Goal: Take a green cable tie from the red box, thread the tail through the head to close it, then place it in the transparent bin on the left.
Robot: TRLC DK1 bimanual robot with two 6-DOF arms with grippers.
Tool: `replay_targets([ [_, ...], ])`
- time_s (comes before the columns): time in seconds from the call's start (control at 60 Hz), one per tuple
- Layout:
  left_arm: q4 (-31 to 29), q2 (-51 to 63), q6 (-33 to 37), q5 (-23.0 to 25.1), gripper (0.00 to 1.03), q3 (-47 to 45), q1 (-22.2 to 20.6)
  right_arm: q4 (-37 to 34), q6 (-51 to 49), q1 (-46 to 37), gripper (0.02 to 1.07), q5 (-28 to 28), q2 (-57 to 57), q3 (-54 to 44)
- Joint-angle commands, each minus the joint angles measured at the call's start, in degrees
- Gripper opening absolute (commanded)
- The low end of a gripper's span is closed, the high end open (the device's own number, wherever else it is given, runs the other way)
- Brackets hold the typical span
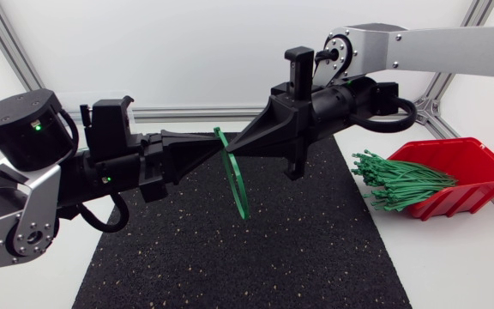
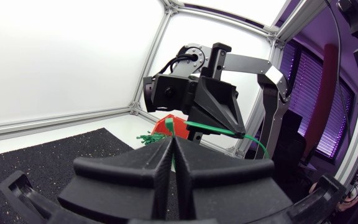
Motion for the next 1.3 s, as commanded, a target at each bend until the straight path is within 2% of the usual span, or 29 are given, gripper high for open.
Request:
replay_targets([
  [0.0, 1.0, -0.7, 0.4, -0.2, 0.04, -0.9, -0.7, -15.1, 1.3, 0.3, 0.07, -3.0, 1.8, 1.3],
  [0.767, 0.3, -3.2, 0.0, -0.4, 0.04, -1.8, -3.3, -15.0, 1.3, 0.4, 0.07, -3.0, 0.7, 1.4],
  [1.283, -0.2, -5.0, 2.4, -3.8, 0.04, -3.0, -6.7, -15.9, 1.7, -1.7, 0.07, -3.0, -1.1, 2.0],
])
